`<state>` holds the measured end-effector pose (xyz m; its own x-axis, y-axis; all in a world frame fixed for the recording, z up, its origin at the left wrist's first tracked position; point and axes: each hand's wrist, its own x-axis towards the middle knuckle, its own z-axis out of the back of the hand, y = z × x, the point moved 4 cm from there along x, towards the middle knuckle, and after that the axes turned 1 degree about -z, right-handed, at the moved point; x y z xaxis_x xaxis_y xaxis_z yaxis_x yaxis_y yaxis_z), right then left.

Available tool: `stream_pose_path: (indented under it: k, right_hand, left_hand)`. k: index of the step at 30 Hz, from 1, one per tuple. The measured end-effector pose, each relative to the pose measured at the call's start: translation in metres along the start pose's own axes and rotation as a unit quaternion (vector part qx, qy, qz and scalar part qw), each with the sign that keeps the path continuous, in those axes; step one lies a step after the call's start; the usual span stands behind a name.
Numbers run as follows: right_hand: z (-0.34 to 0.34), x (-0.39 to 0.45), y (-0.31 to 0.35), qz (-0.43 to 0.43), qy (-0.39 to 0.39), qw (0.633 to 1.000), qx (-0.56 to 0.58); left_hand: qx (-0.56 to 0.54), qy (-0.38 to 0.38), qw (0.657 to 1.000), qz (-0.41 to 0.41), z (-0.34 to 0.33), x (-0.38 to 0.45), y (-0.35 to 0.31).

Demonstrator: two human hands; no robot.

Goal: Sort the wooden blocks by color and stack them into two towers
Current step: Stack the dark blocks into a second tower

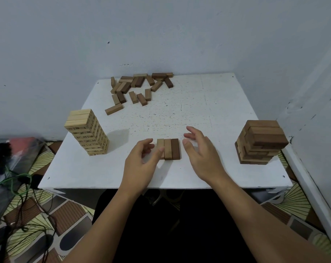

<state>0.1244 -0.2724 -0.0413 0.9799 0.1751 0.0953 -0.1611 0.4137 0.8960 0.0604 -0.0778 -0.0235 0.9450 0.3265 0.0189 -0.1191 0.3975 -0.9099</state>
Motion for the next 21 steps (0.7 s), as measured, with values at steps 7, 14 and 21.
stream_pose_path:
  k: [7, 14, 21]
  right_hand:
    - [-0.003, 0.01, 0.013, -0.083, 0.007, 0.964, 0.254]
    - [-0.041, 0.006, 0.024, -0.139, 0.008, 0.922, 0.362]
    - [-0.045, 0.003, 0.024, -0.137, 0.011, 0.924, 0.358]
  left_hand:
    - [-0.239, -0.022, 0.969, 0.058, -0.004, 0.022, -0.012]
    - [-0.304, 0.0, 0.949, 0.08, -0.031, 0.016, -0.019]
    - [-0.287, 0.007, 0.955, 0.071, -0.033, 0.013, -0.015]
